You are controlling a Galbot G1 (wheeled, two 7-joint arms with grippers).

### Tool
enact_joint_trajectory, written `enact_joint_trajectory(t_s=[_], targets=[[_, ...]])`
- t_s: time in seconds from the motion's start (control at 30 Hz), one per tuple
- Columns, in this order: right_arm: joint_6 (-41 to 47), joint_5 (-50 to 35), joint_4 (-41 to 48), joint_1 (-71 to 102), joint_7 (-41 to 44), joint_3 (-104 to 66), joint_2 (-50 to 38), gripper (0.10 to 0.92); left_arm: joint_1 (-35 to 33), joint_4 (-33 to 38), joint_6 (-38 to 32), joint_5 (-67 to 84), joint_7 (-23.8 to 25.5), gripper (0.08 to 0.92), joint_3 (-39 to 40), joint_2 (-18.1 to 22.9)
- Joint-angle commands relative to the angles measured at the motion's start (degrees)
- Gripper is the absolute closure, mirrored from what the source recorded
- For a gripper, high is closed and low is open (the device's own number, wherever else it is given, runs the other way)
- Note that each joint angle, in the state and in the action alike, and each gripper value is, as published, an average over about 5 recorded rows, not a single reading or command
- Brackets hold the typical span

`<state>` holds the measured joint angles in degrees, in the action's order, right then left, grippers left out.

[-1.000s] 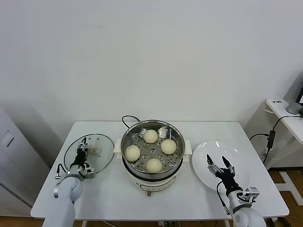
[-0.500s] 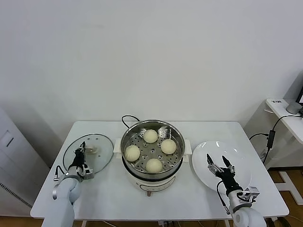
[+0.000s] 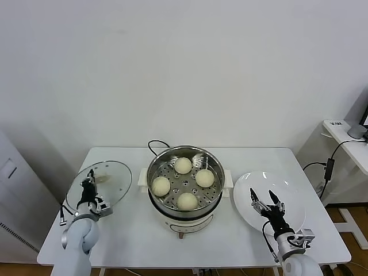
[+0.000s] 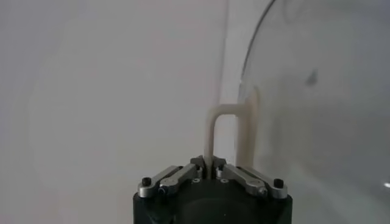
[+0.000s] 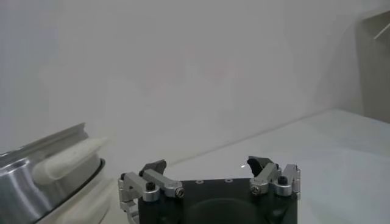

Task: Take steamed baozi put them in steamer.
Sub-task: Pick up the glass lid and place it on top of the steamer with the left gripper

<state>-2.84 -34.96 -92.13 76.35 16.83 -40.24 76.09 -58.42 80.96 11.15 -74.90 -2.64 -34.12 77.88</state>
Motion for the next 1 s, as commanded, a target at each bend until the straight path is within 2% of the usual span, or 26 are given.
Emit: enact_joint_trajectory(t_s=[0.03, 0.13, 0.27, 0.4, 0.6, 1.0], targets=[[-0.2, -0.2, -0.4, 0.5, 0.1, -0.1, 0.2, 0.203, -8.8, 23.9, 27.4, -6.5, 3.4, 0.867, 3.7, 0.9], [-0.3, -0.3, -0.6, 0.8, 0.1, -0.3, 0.5, 0.203, -9.4, 30.6, 33.0, -10.9, 9.2, 0.867, 5.7, 1.7], [-0.5, -0.4, -0.5, 1.1, 0.2, -0.3, 0.4, 0.203, -9.1, 37.3, 33.9, -18.0, 18.8, 0.867, 9.0, 3.4], [-0.6, -0.6, -0.4, 1.2, 0.3, -0.5, 0.3, 0.203, -8.1, 40.4, 33.9, -23.3, 23.9, 0.867, 13.2, 6.4], [-0.5, -0.7, -0.4, 1.1, 0.3, -1.2, 0.0, 0.203, -7.6, 43.6, 33.9, -28.2, 27.9, 0.867, 20.5, 10.6], [-0.4, -0.7, -0.5, 3.2, 0.1, -2.1, -2.0, 0.203, -4.5, 40.1, 33.9, -34.2, 29.4, 0.867, 32.6, 16.2]])
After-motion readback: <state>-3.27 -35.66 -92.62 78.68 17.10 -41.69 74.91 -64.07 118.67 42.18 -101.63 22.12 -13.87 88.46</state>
